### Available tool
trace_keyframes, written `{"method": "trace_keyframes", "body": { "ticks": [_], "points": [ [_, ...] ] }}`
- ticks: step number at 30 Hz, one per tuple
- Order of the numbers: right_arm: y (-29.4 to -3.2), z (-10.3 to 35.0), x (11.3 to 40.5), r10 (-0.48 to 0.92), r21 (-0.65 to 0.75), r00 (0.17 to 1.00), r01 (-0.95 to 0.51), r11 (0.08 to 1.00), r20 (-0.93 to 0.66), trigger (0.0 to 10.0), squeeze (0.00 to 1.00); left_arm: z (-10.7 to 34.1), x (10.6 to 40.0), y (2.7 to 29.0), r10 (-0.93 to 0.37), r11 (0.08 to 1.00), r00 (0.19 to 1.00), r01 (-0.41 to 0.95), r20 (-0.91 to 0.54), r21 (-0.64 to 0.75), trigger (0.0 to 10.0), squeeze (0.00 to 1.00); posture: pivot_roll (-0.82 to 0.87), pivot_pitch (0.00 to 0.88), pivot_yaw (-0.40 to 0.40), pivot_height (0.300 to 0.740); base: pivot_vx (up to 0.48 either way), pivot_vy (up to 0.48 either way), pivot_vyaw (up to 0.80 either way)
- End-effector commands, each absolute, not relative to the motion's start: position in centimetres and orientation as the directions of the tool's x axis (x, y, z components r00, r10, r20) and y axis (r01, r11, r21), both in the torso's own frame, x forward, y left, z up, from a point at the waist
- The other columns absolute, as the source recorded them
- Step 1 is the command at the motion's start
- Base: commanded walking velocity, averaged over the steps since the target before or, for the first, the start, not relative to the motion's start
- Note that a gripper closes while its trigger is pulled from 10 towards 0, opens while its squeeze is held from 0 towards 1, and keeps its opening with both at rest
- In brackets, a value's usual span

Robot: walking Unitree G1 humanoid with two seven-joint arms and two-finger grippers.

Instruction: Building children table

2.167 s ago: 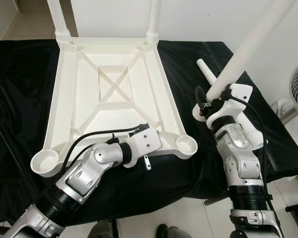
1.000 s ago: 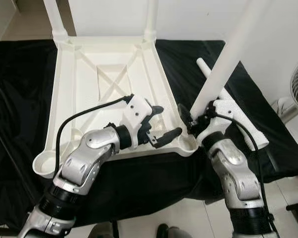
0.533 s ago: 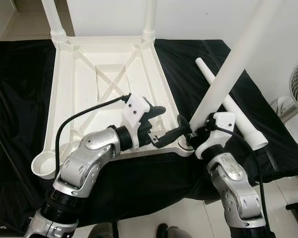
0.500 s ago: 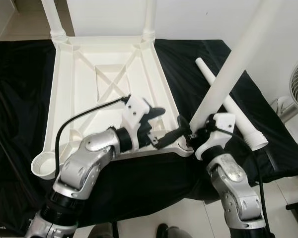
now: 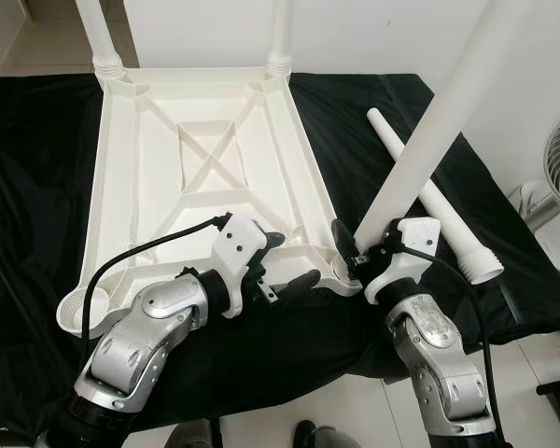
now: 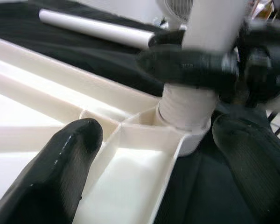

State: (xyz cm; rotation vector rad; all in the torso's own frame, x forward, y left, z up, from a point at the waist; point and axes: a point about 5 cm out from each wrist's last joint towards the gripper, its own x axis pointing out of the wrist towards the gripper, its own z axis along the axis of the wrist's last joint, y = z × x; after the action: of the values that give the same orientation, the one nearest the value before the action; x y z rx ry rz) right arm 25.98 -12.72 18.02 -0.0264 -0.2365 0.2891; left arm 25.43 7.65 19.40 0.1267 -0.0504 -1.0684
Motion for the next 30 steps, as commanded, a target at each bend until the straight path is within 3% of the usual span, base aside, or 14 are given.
{"method": "trace_keyframes", "body": {
  "ticks": [1,11,24,30],
  "points": [
    [-12.8,17.0,25.5,0.28,-0.082,0.94,-0.269,0.96,0.197,10.0,0.0,19.5,25.2,7.6,-0.882,0.465,0.471,0.877,-0.021,0.124,10.0,0.0,0.06,0.207,-0.049,0.74,0.0,0.0,0.0],
    [-13.5,16.2,24.1,0.252,-0.182,0.937,-0.212,0.96,0.243,10.0,0.0,20.1,25.2,8.3,-0.866,0.495,0.5,0.859,-0.011,0.129,10.0,0.0,0.06,0.222,-0.038,0.74,0.0,0.0,0.0],
    [-14.0,15.1,23.8,0.171,-0.105,0.947,-0.148,0.983,0.27,10.0,0.0,20.8,25.7,9.0,-0.853,0.513,0.521,0.844,-0.015,0.16,10.0,0.0,0.07,0.222,-0.024,0.74,0.0,0.0,0.0],
    [-12.9,14.7,23.9,0.268,-0.174,0.928,-0.228,0.958,0.258,10.0,0.0,21.3,25.7,9.3,-0.851,0.517,0.526,0.841,-0.013,0.161,10.0,0.0,0.07,0.221,-0.016,0.74,0.0,0.0,0.0]
  ]
}}
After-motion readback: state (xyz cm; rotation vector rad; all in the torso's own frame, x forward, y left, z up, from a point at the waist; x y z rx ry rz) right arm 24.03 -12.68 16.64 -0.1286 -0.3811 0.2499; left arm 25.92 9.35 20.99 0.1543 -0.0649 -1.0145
